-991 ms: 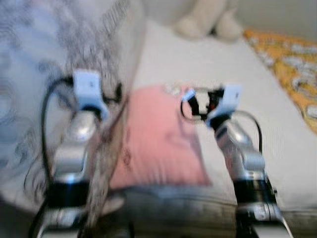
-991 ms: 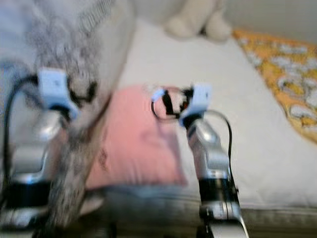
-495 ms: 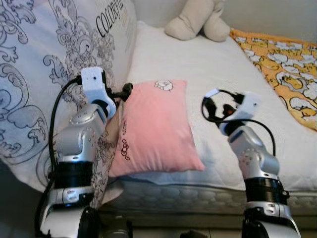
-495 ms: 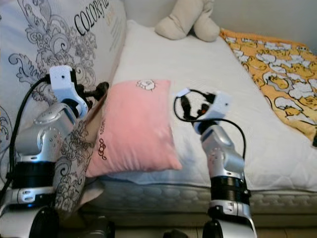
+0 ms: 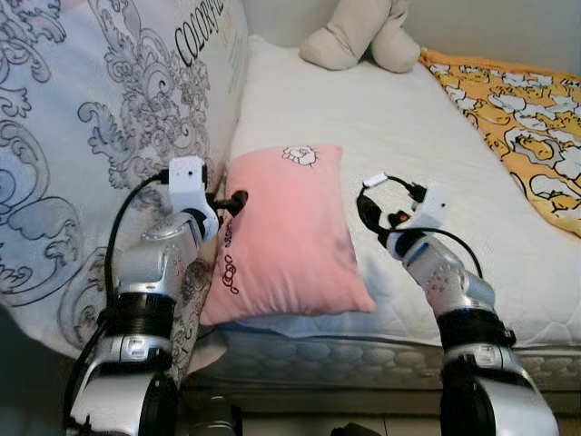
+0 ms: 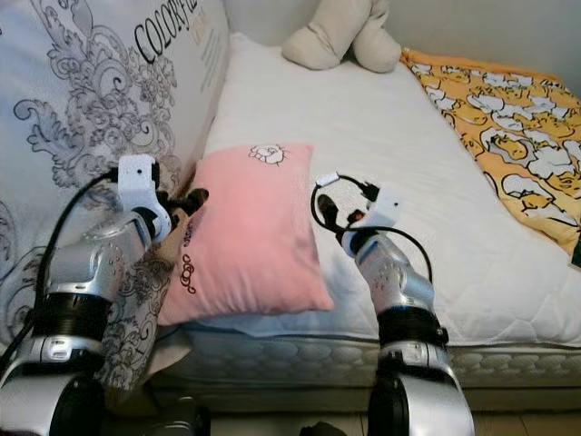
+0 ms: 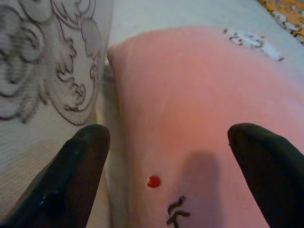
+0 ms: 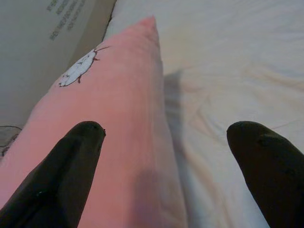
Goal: Clean up the room
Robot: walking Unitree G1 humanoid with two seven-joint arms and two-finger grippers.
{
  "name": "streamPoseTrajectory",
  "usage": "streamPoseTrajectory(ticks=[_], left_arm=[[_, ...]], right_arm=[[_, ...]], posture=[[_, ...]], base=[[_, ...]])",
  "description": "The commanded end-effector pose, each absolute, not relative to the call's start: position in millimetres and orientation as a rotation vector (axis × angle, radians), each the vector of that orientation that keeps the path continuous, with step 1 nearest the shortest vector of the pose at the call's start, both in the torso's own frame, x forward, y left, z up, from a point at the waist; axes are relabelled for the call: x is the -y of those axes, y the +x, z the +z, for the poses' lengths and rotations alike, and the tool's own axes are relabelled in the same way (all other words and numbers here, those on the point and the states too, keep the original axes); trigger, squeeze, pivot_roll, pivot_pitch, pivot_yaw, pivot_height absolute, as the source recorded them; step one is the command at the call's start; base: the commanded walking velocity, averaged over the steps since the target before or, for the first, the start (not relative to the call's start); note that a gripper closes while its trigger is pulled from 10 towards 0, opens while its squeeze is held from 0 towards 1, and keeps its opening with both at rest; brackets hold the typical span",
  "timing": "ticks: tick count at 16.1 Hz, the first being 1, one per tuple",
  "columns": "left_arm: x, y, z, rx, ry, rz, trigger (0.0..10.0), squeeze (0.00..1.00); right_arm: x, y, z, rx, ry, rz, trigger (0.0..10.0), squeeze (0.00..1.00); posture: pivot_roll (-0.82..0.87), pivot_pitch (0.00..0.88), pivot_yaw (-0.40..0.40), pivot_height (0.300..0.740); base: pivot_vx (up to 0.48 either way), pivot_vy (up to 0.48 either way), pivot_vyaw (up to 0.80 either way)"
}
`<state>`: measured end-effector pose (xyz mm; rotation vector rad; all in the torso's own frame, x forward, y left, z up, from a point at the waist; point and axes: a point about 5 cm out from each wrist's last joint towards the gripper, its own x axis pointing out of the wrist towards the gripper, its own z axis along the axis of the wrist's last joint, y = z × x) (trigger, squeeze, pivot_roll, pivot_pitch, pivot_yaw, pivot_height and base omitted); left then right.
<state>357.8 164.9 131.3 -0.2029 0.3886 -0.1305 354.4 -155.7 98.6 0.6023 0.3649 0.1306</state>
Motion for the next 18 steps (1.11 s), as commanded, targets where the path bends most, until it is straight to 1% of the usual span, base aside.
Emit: streamPoseTrajectory(ticks=[1, 6, 7, 9, 11, 12, 13, 14, 18], left_arm=[[-160.3, 363.0, 135.7, -0.385, -0.234, -0.146, 10.0, 0.00], [-156.4, 363.1, 119.3, -0.524, -0.345, -0.152, 10.0, 0.00], [-155.2, 362.9, 118.5, -0.533, -0.348, -0.158, 10.0, 0.00], [-146.4, 359.8, 112.5, -0.594, -0.354, -0.199, 10.0, 0.00], [-139.4, 357.2, 111.1, -0.627, -0.351, -0.246, 10.0, 0.00], [-135.3, 355.8, 111.3, -0.635, -0.352, -0.271, 10.0, 0.00], [-132.2, 354.8, 111.8, -0.639, -0.354, -0.291, 10.0, 0.00], [-126.7, 353.0, 112.6, -0.641, -0.365, -0.320, 0.0, 0.00], [-111.3, 347.8, 117.0, -0.631, -0.411, -0.402, 0.0, 0.00]], right_arm=[[159.3, 358.4, 102.2, -0.362, 0.617, 0.132, 10.0, 0.00], [132.4, 360.3, 93.9, -0.460, 0.707, 0.208, 10.0, 0.00], [130.8, 360.2, 93.2, -0.468, 0.714, 0.210, 10.0, 0.00], [117.9, 358.6, 87.0, -0.524, 0.718, 0.238, 10.0, 0.00], [108.9, 358.5, 87.9, -0.537, 0.717, 0.272, 10.0, 0.00], [106.2, 358.7, 88.3, -0.540, 0.720, 0.281, 3.6, 0.00], [104.8, 359.1, 88.5, -0.540, 0.724, 0.285, 0.2, 0.00], [100.9, 359.4, 88.9, -0.541, 0.727, 0.299, 0.0, 0.00], [95.5, 358.8, 86.6, -0.553, 0.731, 0.306, 0.0, 0.00]], posture=[[0.10, 0.000, -0.107, 0.697], [0.11, 0.000, -0.107, 0.697], [0.11, 0.000, -0.107, 0.697], [0.11, 0.000, -0.108, 0.697], [0.11, 0.000, -0.108, 0.697], [0.11, 0.000, -0.108, 0.697], [0.11, 0.000, -0.108, 0.697], [0.11, 0.001, -0.106, 0.697], [0.11, 0.000, -0.111, 0.697]], base=[[0.000, 0.000, 0.00], [0.000, 0.000, 0.00], [0.000, 0.000, 0.00], [0.000, 0.000, 0.00], [0.000, 0.000, 0.00], [0.000, 0.000, 0.00], [0.000, 0.000, 0.00], [0.000, 0.000, 0.00], [0.000, 0.000, 0.00]])
